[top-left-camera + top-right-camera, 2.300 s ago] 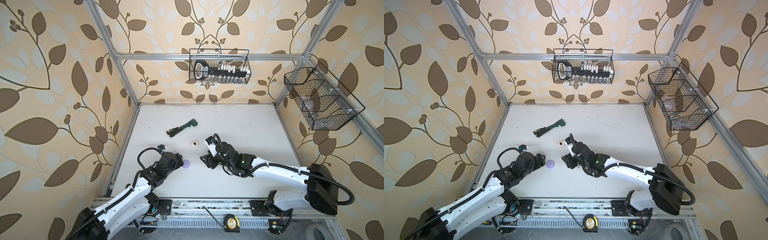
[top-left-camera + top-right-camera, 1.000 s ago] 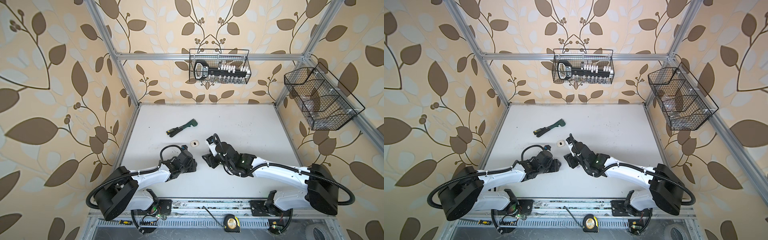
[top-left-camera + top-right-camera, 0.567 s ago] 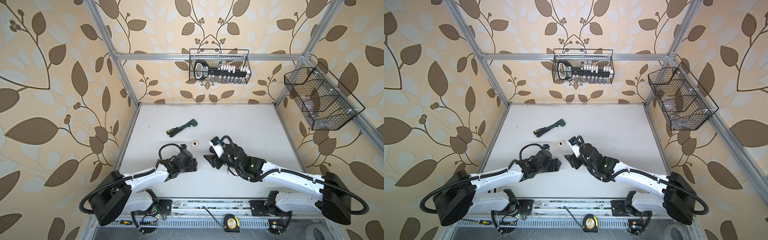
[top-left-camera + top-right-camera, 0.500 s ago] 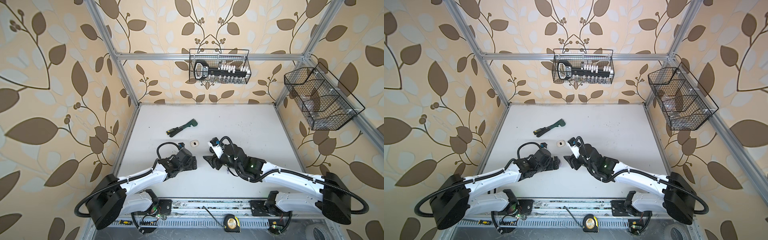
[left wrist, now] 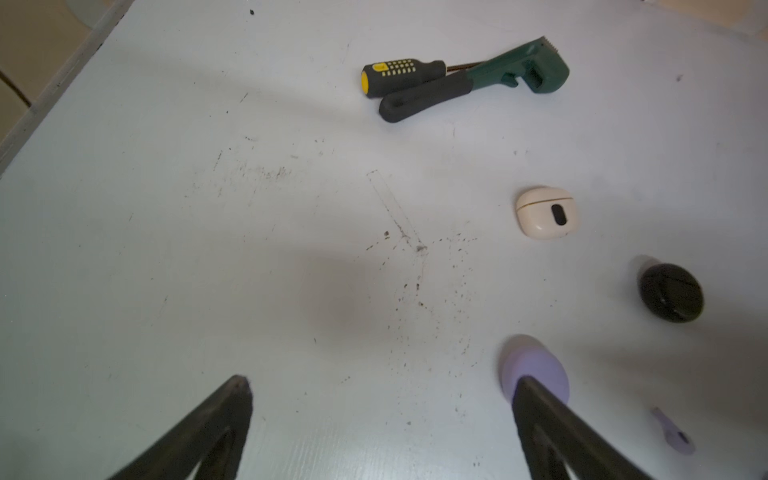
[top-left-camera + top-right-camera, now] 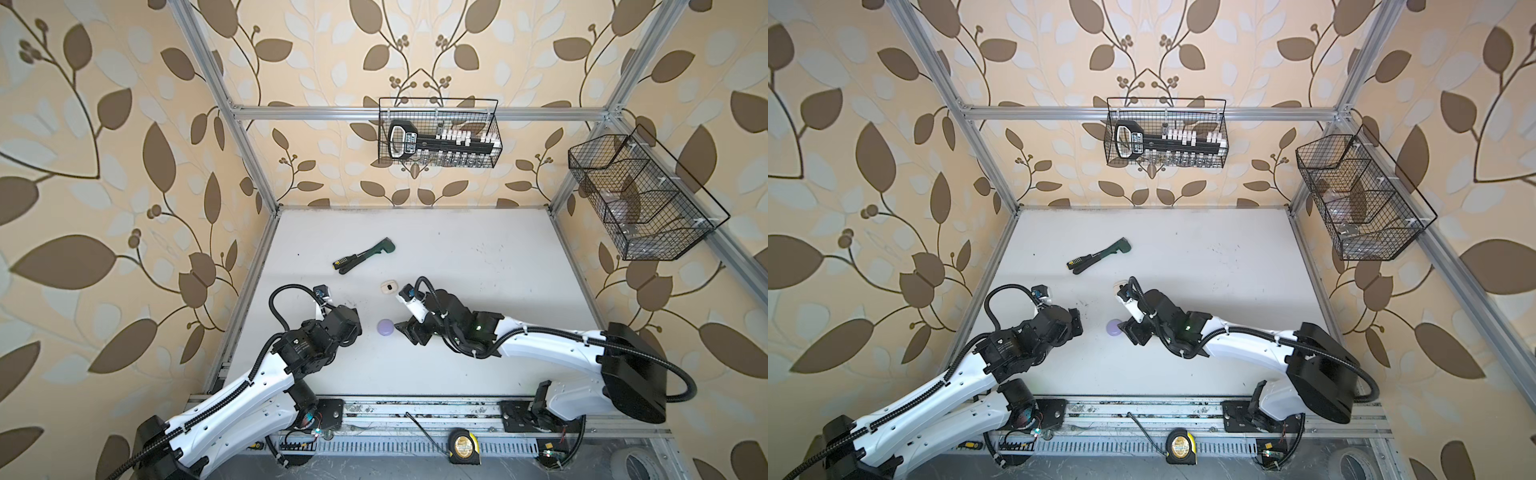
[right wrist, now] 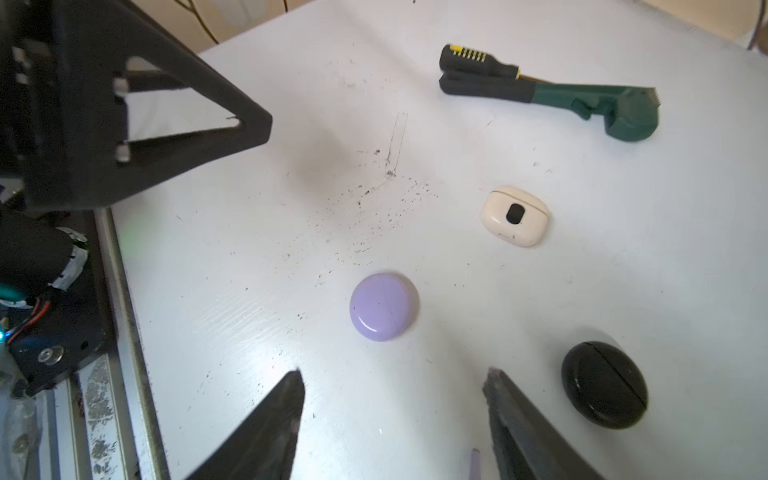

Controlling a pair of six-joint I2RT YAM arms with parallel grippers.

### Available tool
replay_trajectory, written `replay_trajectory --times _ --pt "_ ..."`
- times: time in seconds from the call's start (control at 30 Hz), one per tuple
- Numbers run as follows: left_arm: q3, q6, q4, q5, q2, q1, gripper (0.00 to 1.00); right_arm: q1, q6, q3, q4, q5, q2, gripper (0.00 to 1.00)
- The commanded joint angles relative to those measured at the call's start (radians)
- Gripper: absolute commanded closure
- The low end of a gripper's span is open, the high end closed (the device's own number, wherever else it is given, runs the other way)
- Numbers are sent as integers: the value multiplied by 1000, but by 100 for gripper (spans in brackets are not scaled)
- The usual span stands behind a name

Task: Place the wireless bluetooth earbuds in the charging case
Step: 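Lower the right gripper onto the round lilac case and close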

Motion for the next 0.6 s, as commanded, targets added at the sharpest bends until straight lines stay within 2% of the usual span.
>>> replay_trajectory --times 0.0,0.3,0.57 --pt "-3 35 14 -29 -16 -7 1 17 -10 87 -71 44 88 26" --pt "26 15 -4 -36 66 -7 1 45 -22 257 -194 33 291 22" --pt "12 9 -1 -40 34 -7 1 46 -29 362 -286 73 422 22"
